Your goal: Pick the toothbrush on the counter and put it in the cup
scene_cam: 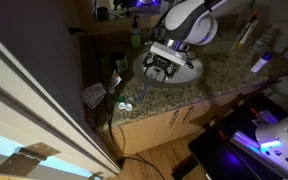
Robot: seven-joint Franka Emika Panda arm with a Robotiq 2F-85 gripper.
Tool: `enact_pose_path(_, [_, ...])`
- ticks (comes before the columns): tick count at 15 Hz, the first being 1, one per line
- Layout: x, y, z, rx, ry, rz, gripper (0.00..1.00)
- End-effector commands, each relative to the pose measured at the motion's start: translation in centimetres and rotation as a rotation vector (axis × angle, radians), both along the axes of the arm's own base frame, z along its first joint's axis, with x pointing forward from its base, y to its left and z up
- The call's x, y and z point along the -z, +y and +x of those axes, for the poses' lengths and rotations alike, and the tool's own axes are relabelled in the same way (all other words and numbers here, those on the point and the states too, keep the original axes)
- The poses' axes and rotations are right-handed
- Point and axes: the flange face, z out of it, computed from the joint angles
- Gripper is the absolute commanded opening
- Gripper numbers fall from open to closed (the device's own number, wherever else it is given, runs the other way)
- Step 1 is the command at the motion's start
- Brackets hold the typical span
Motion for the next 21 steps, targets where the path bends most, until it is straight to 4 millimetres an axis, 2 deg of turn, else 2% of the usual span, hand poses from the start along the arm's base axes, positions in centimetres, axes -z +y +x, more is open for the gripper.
enact_pose_path(1, [0.0, 0.1, 0.0, -0.001, 0.003, -0.001, 1.00])
enact_pose_path(5, [1.7, 0.3, 0.3, -0.003, -0.017, -0.057, 1.00])
enact_pose_path(11, [2.7, 0.5, 1.2, 0.011, -0.116, -0.090, 1.00])
enact_pose_path(19, [4.8, 1.7, 1.1, -0.012, -0.120, -0.104, 1.00])
enact_pose_path(20, [4.9, 1.9, 1.0, -0.019, -0.122, -0.106, 0.77])
enact_pose_path(21, [5.0, 2.0, 1.0, -0.022, -0.124, -0.107, 0.74])
